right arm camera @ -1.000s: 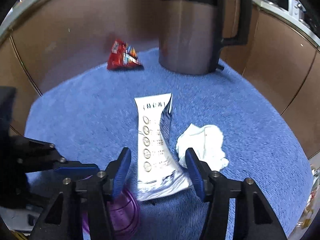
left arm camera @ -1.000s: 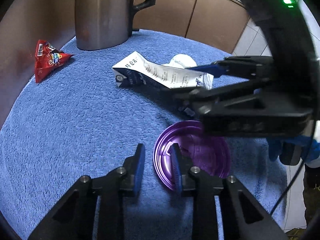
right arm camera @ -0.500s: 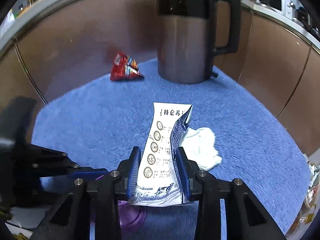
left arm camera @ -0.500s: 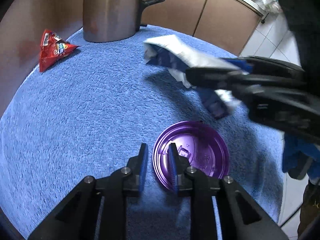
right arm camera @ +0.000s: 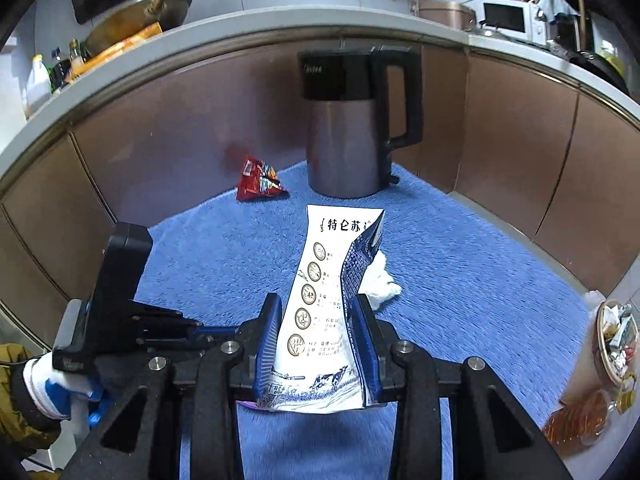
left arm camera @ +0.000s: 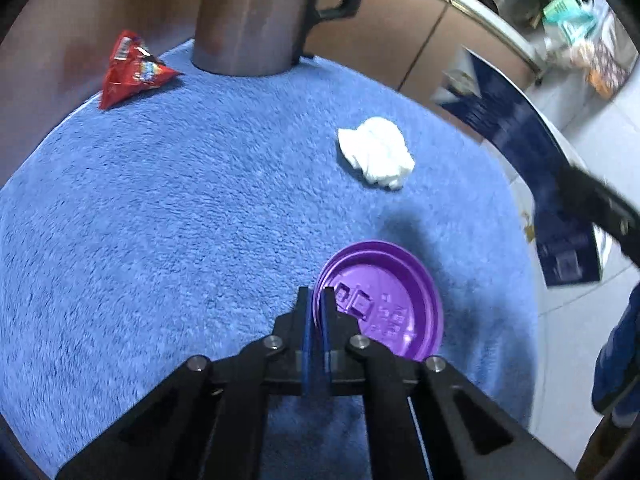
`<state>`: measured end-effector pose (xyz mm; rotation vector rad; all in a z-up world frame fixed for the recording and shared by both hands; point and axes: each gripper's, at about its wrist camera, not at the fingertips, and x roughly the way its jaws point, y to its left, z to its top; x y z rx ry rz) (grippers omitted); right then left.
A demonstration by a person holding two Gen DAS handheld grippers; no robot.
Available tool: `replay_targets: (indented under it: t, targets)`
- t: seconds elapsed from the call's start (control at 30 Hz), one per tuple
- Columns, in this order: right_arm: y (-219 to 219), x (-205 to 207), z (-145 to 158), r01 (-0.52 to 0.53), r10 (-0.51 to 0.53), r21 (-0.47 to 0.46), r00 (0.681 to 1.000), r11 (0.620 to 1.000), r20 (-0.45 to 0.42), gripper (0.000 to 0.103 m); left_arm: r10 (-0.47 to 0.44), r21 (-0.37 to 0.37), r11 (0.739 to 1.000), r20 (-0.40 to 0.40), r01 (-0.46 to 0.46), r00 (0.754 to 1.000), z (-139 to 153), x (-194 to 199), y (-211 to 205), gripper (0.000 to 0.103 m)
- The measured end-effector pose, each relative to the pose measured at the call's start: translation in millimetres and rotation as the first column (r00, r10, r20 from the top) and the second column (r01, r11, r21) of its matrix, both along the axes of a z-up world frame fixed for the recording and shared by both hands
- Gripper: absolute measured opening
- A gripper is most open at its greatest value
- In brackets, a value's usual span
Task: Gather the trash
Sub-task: 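Carry the lid and carton to the steel bin and open both tools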
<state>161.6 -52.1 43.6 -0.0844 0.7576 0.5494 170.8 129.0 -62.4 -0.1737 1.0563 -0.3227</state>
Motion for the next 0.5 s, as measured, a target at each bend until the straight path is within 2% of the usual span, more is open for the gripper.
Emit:
replay_targets:
  t: [0.23, 0.5]
  targets:
    - [-37, -38, 24, 0.047, -0.05, 0.049, 0.997, 0.998, 0.06, 0.034, 0.053, -0.057, 0.997, 0.081, -0.049, 0.995, 41, -25, 15, 0.003]
    - [-102, -82, 46, 0.144, -0.155, 0.089, 0.979, 0.986, 0.129, 0.034, 0.007, -0.078, 0.997, 0.177, 0.007, 0.984, 88, -42, -22, 0.003]
